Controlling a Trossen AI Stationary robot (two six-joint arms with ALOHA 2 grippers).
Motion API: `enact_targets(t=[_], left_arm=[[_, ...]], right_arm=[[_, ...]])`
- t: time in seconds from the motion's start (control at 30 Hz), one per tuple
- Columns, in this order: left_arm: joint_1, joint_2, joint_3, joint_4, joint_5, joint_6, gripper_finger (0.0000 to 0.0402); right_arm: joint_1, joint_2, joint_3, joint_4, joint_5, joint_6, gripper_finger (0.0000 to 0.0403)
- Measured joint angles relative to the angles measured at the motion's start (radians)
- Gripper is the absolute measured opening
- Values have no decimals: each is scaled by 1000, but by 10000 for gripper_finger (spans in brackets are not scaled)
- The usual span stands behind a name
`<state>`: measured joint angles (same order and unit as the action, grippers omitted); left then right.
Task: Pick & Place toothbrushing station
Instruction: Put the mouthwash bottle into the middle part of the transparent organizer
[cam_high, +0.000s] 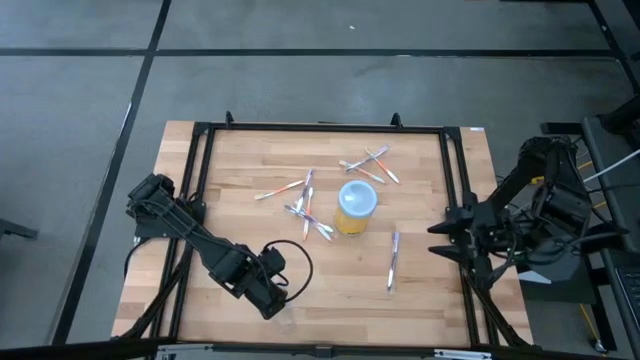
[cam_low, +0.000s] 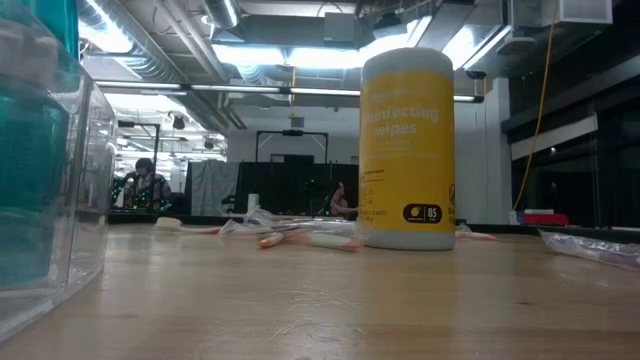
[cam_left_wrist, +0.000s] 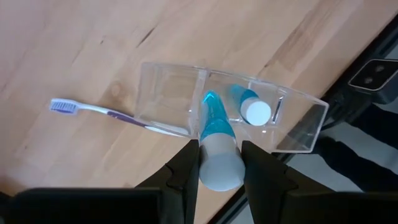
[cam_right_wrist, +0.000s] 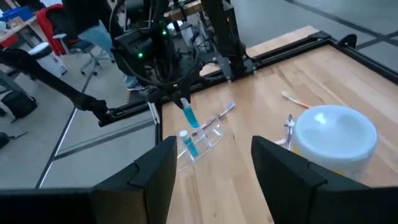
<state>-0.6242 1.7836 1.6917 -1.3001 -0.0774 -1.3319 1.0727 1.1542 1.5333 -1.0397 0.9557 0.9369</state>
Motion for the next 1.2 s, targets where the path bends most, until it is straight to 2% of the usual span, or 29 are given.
enact_targets(t=[0.53, 1.2], left_arm=[[0, 71, 0, 47, 35, 11, 93], [0, 73, 0, 34, 16, -3, 93]], right_arm=[[7, 0, 0, 11, 5, 6, 208], [29, 0, 0, 37, 19, -18, 208]])
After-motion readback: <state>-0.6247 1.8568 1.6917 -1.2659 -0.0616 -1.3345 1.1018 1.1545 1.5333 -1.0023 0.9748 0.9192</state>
